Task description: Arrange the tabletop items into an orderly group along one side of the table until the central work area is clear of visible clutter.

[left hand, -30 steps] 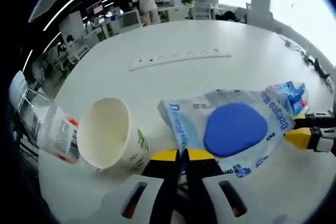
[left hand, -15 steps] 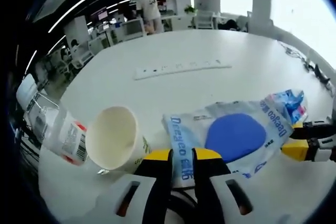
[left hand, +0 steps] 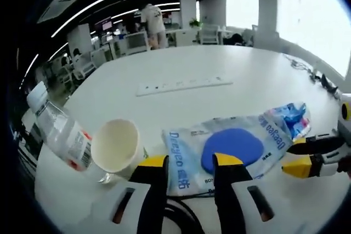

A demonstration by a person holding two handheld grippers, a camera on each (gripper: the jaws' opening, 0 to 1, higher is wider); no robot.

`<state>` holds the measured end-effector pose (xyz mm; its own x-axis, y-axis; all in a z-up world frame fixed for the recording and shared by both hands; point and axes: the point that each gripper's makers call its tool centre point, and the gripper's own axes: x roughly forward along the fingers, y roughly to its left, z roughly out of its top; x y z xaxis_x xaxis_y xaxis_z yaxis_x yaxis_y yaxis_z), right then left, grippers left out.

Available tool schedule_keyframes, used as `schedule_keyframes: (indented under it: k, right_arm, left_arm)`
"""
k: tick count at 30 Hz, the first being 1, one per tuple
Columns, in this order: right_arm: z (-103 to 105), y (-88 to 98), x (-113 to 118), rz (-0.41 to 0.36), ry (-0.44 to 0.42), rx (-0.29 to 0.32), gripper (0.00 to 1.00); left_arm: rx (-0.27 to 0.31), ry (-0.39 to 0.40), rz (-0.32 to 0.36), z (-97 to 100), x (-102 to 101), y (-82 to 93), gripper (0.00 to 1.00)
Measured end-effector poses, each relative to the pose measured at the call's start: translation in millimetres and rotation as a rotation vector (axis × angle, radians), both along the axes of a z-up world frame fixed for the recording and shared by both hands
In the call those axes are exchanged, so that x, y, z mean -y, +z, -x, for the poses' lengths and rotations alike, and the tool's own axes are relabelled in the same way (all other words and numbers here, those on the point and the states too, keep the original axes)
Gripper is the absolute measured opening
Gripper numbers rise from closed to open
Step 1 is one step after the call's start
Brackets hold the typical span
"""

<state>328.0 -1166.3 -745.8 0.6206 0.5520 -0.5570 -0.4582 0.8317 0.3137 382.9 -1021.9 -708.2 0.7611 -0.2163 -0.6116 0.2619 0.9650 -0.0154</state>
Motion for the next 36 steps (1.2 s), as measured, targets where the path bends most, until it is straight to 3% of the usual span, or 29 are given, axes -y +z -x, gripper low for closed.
schedule_keyframes:
  k: [7,16,25,36]
  right_arm:
    - [8.3,5.4,1.8,0.004,0.019,0.012,0.33]
    - [23.8,12.2,4.9,0.008,0.045,0.037,0.37]
    - [33.2,19.9,13.9,0.008,0.037,0.050,0.39]
    - [46.0,32.5,32.1,-0.001,0.008,0.069,0.41]
  left_arm:
    - [0.016,-0.034,0.057,17.1,4.3,9.1,0.53]
    - [0.030,0.000,0.090,46.3,-18.4,20.5,0.70]
    - [0.012,0.038,0.113,64.5,-34.2,20.9,0.76]
    - [0.022,0.037,0.079,86.3,-54.5,34.5,0.77]
